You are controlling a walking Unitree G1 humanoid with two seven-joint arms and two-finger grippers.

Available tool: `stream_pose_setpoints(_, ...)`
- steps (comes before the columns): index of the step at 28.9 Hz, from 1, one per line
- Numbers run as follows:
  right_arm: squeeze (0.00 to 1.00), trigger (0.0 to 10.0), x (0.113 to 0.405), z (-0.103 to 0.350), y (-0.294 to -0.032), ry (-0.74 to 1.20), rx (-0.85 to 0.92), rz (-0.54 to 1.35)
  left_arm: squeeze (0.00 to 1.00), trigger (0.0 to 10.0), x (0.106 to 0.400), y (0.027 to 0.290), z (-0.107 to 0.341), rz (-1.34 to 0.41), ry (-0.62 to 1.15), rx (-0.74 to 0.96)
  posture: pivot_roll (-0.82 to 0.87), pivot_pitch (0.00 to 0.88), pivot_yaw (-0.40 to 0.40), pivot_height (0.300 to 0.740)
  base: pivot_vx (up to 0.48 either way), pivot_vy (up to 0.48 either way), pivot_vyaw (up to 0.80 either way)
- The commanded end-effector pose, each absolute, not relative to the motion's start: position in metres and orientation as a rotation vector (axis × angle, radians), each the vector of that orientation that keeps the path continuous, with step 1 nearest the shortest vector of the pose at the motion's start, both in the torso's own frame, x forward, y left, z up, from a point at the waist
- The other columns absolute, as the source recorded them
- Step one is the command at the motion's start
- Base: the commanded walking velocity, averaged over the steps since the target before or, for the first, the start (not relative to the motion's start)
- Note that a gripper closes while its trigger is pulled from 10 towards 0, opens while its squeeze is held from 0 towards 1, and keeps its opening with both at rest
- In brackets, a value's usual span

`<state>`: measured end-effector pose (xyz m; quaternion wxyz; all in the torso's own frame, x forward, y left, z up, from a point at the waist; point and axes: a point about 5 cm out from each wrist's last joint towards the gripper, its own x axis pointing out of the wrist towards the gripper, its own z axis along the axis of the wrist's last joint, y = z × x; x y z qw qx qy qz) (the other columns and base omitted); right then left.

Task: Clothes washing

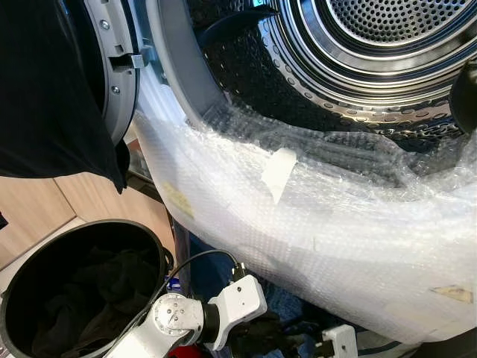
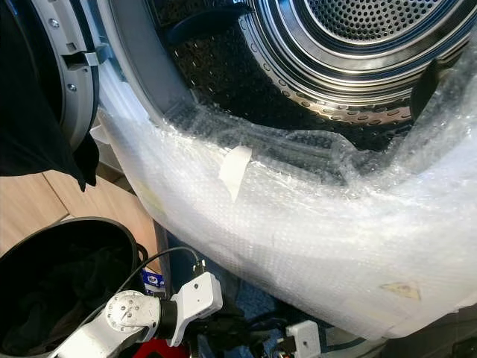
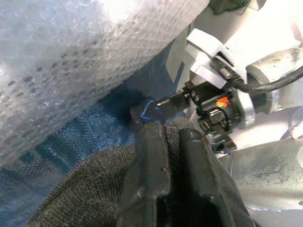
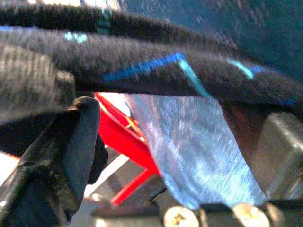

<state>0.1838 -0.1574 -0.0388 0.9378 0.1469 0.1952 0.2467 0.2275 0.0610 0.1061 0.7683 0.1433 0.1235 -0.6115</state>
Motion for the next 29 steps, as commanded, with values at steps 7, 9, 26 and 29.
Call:
stream_pose_setpoints(7, 0.0, 10.0, 0.145, -0.044, -0.171, 0.555, 0.351, 0.814, 0.0, 10.0, 0.223, 0.068, 0.106, -1.337, 0.289, 0.335, 0.05, 0.079, -0.004, 0.74, 0.0, 0.0, 0.0)
stream_pose_setpoints(9, 0.0, 10.0, 0.142, -0.046, -0.175, 0.596, 0.318, 0.841, 0.0, 10.0, 0.222, 0.07, 0.103, -1.344, 0.304, 0.347, 0.04, 0.079, -0.002, 0.74, 0.0, 0.0, 0.0)
stream_pose_setpoints(26, 0.0, 10.0, 0.152, -0.033, -0.175, 0.608, 0.291, 0.954, 0.0, 10.0, 0.222, 0.085, 0.068, -1.386, 0.411, 0.636, 0.04, 0.077, -0.004, 0.74, 0.0, 0.0, 0.0)
stream_pose_setpoints(29, 0.0, 10.0, 0.146, -0.041, -0.18, 0.681, 0.21, 0.936, 0.0, 10.0, 0.223, 0.078, 0.067, -1.382, 0.394, 0.629, 0.04, 0.077, -0.004, 0.74, 0.0, 0.0, 0.0)
